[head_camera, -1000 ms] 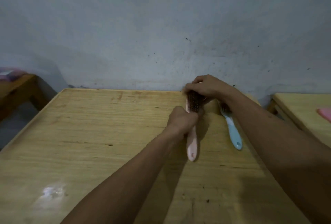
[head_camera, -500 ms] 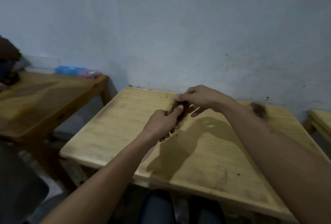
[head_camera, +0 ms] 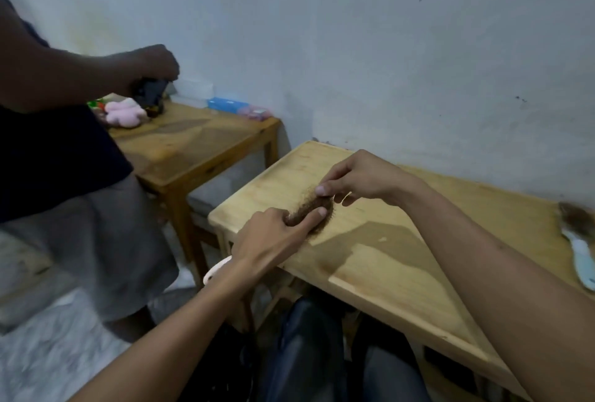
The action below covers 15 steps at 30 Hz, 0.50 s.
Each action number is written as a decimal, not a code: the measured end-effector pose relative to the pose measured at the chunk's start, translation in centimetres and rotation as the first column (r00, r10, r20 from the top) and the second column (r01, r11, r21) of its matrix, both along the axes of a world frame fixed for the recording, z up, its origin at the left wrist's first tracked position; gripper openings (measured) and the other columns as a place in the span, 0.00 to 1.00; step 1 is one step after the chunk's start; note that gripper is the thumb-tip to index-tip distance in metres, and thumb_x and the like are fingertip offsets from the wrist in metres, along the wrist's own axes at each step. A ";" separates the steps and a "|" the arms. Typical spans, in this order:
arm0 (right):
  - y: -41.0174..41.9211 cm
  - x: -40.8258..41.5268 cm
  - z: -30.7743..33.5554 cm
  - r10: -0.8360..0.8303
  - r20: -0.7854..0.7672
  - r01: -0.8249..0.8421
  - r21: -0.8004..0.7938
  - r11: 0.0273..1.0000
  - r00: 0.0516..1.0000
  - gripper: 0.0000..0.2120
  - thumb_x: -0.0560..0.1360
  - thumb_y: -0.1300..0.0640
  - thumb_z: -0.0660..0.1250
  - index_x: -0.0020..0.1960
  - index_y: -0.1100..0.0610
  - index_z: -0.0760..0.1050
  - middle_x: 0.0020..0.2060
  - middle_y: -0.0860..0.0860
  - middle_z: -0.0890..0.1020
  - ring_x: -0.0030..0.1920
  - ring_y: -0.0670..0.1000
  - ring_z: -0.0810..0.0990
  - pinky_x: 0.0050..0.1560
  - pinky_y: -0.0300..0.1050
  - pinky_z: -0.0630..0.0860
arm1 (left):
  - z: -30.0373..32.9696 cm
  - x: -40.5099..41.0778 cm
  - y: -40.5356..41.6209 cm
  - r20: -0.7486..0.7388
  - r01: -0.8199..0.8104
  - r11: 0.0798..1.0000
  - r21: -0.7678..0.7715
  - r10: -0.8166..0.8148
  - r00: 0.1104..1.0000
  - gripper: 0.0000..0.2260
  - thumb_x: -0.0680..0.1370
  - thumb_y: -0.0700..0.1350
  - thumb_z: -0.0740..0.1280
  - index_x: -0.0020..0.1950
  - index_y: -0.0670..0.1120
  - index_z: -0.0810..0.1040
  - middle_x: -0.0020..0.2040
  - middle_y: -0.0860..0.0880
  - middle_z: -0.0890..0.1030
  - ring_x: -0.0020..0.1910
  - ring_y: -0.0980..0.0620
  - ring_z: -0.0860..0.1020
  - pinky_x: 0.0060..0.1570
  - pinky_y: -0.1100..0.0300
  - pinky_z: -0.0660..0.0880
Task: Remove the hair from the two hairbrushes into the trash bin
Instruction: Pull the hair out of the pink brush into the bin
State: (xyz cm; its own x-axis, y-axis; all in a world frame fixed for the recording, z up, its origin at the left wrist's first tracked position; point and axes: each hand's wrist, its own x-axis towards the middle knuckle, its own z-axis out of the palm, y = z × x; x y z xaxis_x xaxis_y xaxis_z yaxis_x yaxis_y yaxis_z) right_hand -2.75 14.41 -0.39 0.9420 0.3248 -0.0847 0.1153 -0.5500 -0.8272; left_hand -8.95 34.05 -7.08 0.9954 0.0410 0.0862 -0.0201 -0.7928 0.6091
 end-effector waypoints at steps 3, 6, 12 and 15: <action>3.2 0.4 -0.9 0.073 -0.022 -0.073 0.012 0.997 0.997 0.08 0.72 0.56 0.79 0.47 0.60 0.87 0.39 0.53 0.85 0.37 0.48 0.81 0.38 0.39 0.80 | -0.8 -1.1 3.1 0.026 -0.075 0.996 0.046 0.074 0.997 0.40 0.66 0.83 0.54 0.35 0.46 0.80 0.30 0.51 0.82 0.32 0.50 0.80 0.37 0.53 0.77; 7.0 0.7 -2.2 0.135 -0.022 -0.134 0.034 0.990 0.991 0.04 0.74 0.57 0.78 0.43 0.58 0.87 0.37 0.54 0.85 0.35 0.47 0.81 0.36 0.38 0.80 | -1.6 -2.3 6.4 0.054 -0.130 0.989 0.074 0.126 0.991 0.39 0.67 0.82 0.53 0.33 0.46 0.79 0.30 0.51 0.82 0.31 0.50 0.81 0.38 0.51 0.80; 14.4 0.2 -5.6 0.179 -0.023 -0.175 0.119 0.977 0.984 0.08 0.77 0.60 0.74 0.46 0.66 0.86 0.34 0.57 0.82 0.34 0.50 0.80 0.38 0.40 0.81 | -3.6 -5.6 12.2 0.029 -0.257 0.962 0.091 0.255 0.966 0.32 0.73 0.76 0.56 0.34 0.49 0.79 0.28 0.53 0.80 0.28 0.57 0.78 0.27 0.62 0.67; 17.6 -0.8 -7.5 0.204 -0.037 -0.198 0.126 0.972 0.978 0.08 0.78 0.57 0.73 0.46 0.62 0.86 0.32 0.54 0.82 0.33 0.49 0.81 0.37 0.39 0.80 | -5.1 -7.7 14.6 -0.026 -0.320 0.943 0.087 0.323 0.946 0.29 0.75 0.74 0.57 0.39 0.50 0.81 0.30 0.53 0.81 0.27 0.59 0.79 0.23 0.70 0.67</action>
State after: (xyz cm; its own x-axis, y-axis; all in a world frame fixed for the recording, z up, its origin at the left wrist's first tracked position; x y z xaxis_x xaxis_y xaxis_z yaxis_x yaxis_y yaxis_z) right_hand -3.55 32.06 -7.91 0.8520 0.5178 -0.0775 0.1711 -0.4152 -0.8935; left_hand -16.70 48.69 -12.19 0.9332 0.3538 0.0633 0.2667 -0.7996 0.5381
